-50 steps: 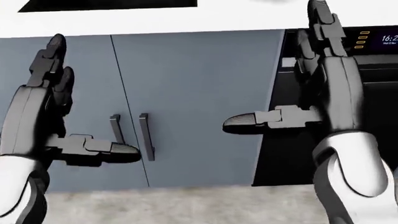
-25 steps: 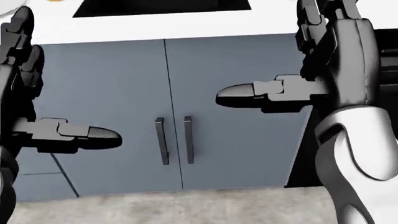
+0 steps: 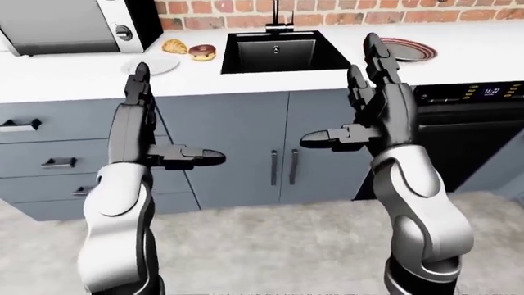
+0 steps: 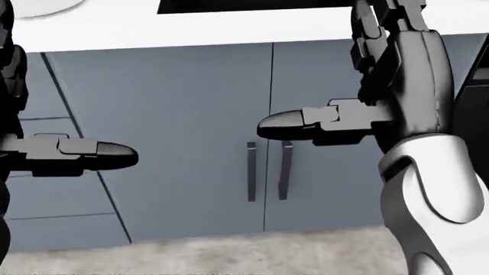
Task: Place the pastries on the plates.
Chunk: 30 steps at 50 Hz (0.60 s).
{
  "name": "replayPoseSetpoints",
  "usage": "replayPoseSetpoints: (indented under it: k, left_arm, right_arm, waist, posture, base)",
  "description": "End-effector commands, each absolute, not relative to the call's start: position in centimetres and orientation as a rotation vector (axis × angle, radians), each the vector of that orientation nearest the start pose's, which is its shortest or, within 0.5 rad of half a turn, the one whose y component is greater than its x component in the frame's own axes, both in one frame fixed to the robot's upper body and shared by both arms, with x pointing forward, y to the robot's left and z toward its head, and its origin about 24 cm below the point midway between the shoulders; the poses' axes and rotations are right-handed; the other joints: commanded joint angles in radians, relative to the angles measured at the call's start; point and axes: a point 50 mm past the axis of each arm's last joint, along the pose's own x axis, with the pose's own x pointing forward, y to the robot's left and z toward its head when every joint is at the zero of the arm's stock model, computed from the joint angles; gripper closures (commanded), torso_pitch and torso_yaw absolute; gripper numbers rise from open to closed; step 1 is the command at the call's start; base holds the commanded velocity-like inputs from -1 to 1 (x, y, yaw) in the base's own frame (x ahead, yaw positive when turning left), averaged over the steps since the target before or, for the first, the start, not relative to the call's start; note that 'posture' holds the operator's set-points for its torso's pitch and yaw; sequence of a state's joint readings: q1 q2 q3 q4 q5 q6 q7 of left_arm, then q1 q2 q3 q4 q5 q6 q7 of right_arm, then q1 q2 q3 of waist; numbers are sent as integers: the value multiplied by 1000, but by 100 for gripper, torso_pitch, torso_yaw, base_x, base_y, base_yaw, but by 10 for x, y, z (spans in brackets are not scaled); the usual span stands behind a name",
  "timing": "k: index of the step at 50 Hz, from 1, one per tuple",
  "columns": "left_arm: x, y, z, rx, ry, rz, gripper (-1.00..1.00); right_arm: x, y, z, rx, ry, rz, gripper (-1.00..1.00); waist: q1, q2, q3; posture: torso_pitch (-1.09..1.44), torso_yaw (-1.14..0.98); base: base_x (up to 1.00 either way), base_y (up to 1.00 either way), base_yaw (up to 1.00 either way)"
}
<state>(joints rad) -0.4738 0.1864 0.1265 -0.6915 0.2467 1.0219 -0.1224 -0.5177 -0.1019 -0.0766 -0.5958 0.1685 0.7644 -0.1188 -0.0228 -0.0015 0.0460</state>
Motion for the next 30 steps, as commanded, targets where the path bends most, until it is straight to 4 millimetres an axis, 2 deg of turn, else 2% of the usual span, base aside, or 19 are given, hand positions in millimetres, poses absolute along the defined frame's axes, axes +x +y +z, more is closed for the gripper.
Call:
replayPoseSetpoints:
  k: [1,2,3,5,6,7,8,9,10,11,12,16,18,20,23,25,26,29,30]
  left_arm:
    - [260,182,237,279,-225,175,-100]
    - [259,182,237,276,-225,177,-100]
    - [259,182,237,275,-227,176,-100]
    - [258,184,236,277,-223,181,-100]
    - [257,185,238,276,-224,184,-100]
    - [257,185,240,275,-227,185,-100]
    - [257,185,240,277,-226,186,-100]
    - [257,185,241,276,-229,185,-100]
    - [257,185,240,278,-227,186,-100]
    - [257,186,240,278,-226,187,-100]
    - [257,186,239,279,-224,188,-100]
    - [259,185,239,281,-223,184,-100]
    - [258,185,238,283,-221,184,-100]
    - [257,186,239,285,-223,186,-100]
    - [256,185,238,289,-220,183,-100]
    - [256,184,238,291,-220,182,-100]
    - [256,184,238,288,-219,180,-100]
    - [256,183,236,292,-215,179,-100]
    - [256,183,236,295,-214,177,-100]
  right_arm:
    - [269,-136,252,42,-422,64,-100]
    - [268,-136,246,41,-422,66,-100]
    - [269,-136,252,44,-424,66,-100]
    - [269,-135,252,49,-422,75,-100]
    - [268,-134,251,46,-420,79,-100]
    - [268,-134,244,46,-421,81,-100]
    - [269,-134,249,43,-421,82,-100]
    - [269,-134,252,44,-421,83,-100]
    - [269,-133,253,44,-421,84,-100]
    - [269,-133,253,45,-423,84,-100]
    - [269,-133,252,39,-420,84,-100]
    - [269,-132,252,43,-423,88,-100]
    - [268,-132,252,40,-422,87,-100]
    - [267,-133,252,42,-424,85,-100]
    - [266,-133,251,44,-423,86,-100]
    - [265,-133,251,49,-422,86,-100]
    - [265,-133,252,48,-423,86,-100]
    - [264,-133,252,57,-424,86,-100]
    - [264,-133,252,52,-425,87,-100]
  waist:
    - [-2,0,-31]
    - [9,-29,-33]
    - [8,-39,-40]
    - [9,-33,-50]
    - [5,-20,-41]
    - [1,-3,-27]
    - [0,17,-21]
    - [1,58,-32]
    - [11,123,-48]
    - [9,73,-36]
    - [13,82,-29]
    - [24,38,-25]
    - [23,13,-15]
    - [18,1,-3]
    - [17,-28,-4]
    - [18,-73,-22]
    - [5,-35,-12]
    - [10,-49,-26]
    - [9,-31,-28]
  posture:
    - [0,0]
    - [0,0]
    - [0,0]
    - [0,0]
    - [0,0]
    - [0,0]
    - [0,0]
    - [0,0]
    - [0,0]
    - [0,0]
    - [0,0]
    - [0,0]
    - [0,0]
    - [0,0]
    - [0,0]
    - [0,0]
    - [0,0]
    - [0,0]
    - [0,0]
  base:
    - [12,49,0]
    - [12,48,0]
    - [11,48,0]
    - [12,48,0]
    - [13,48,0]
    - [14,48,0]
    - [13,48,0]
    - [14,48,0]
    - [14,48,0]
    - [13,48,0]
    - [15,48,0]
    - [16,49,0]
    - [26,43,0]
    - [33,38,0]
    - [33,38,0]
    - [33,38,0]
    - [34,29,0]
    - [34,24,0]
    - [32,12,0]
